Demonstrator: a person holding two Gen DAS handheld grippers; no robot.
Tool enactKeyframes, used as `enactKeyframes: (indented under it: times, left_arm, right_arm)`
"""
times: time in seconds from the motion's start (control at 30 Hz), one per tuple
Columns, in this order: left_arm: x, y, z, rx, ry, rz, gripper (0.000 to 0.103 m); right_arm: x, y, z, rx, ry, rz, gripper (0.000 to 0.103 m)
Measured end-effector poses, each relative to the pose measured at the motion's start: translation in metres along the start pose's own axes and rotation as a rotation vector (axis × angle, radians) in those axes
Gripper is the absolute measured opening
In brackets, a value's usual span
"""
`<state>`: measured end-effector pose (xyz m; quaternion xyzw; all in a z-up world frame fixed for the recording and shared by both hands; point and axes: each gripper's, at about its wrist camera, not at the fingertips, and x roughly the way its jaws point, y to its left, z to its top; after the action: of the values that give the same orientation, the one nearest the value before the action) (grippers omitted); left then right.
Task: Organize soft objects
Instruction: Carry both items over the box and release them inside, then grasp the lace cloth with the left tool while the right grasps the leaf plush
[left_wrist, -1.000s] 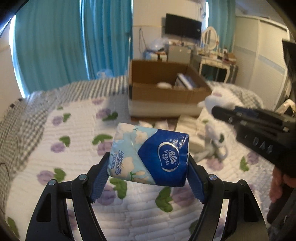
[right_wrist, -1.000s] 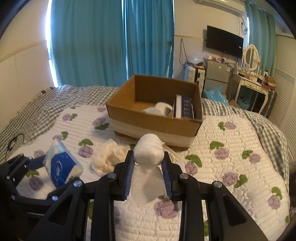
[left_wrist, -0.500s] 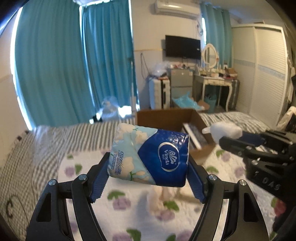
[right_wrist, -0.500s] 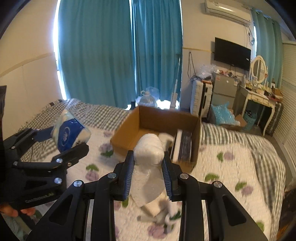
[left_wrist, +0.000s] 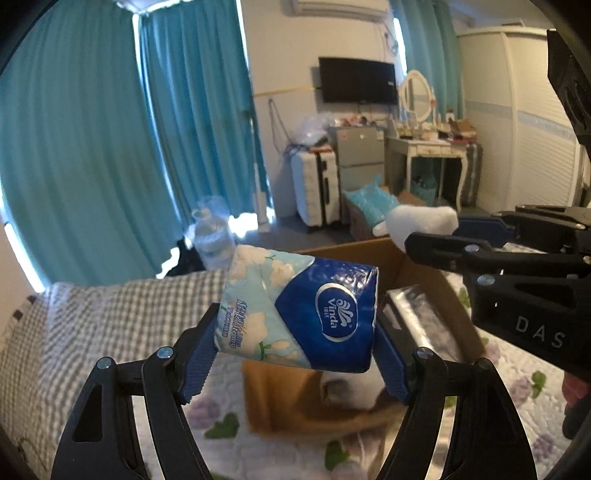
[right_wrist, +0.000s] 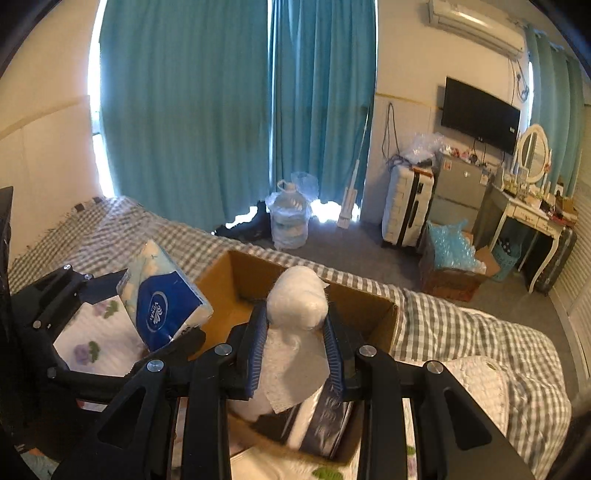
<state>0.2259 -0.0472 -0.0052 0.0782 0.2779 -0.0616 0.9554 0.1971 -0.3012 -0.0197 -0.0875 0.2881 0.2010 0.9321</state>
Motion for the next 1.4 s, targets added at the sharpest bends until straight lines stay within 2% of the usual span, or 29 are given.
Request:
enactKeyframes:
  times: [0.13,0.2,0.27,0.3,0.5,0.6,0.67,0.73,0.77,0.87,0.93,1.07,1.23,1.4]
  left_arm:
    - [0.027,-0.003,-0.003,0.006,0.018,-0.017,0.077]
    - [0.033,-0.004,-0.006,0.005,0.022,-0.027,0.08]
    - [0.036,-0.005,-0.007,0.001,0.028,-0.017,0.084]
    - [0.035,-0.005,-0.008,0.0,0.029,-0.01,0.084]
    - [0.008,-0.005,-0.007,-0.017,0.038,0.008,0.084]
    - [-0.027,-0.002,-0.001,-0.014,-0.002,0.021,0.084]
    - [-0.056,0.004,0.006,-0.026,-0.027,0.021,0.084]
    - [-0.087,0.011,0.011,-0.041,-0.054,0.02,0.085]
    - [-0.096,0.014,0.013,-0.042,-0.064,0.02,0.085]
    - [-0.139,0.019,0.018,-0.049,-0.117,0.043,0.103]
    - [-0.168,0.022,0.014,-0.058,-0.158,0.049,0.103]
    - [-0.201,0.027,0.007,-0.063,-0.162,0.041,0.103]
    - [-0.224,0.024,-0.024,-0.055,-0.174,0.036,0.103]
    - [-0.204,0.012,-0.059,-0.05,-0.116,0.012,0.103]
  right_arm:
    - [0.031,-0.013,-0.004,0.016,0.018,0.012,0.03]
    - [0.039,-0.017,-0.005,0.024,0.011,0.024,0.037]
    - [0.04,-0.018,-0.006,0.033,0.002,0.009,0.073]
    - [0.038,-0.019,-0.007,0.037,-0.006,-0.004,0.076]
    - [0.0,-0.028,-0.001,0.076,-0.026,-0.053,0.076]
    - [-0.036,-0.029,0.001,0.088,-0.045,-0.083,0.077]
    - [-0.063,-0.026,-0.001,0.087,-0.058,-0.104,0.085]
    - [-0.091,-0.022,-0.005,0.078,-0.065,-0.124,0.087]
    - [-0.103,-0.02,-0.006,0.069,-0.063,-0.13,0.087]
    - [-0.14,-0.011,-0.012,0.041,-0.057,-0.167,0.089]
    - [-0.162,-0.005,-0.016,0.027,-0.059,-0.182,0.091]
    - [-0.2,0.007,-0.026,0.005,-0.042,-0.178,0.091]
    - [-0.222,0.026,-0.055,-0.006,-0.041,-0.17,0.092]
    - [-0.194,0.036,-0.09,0.014,0.029,-0.155,0.092]
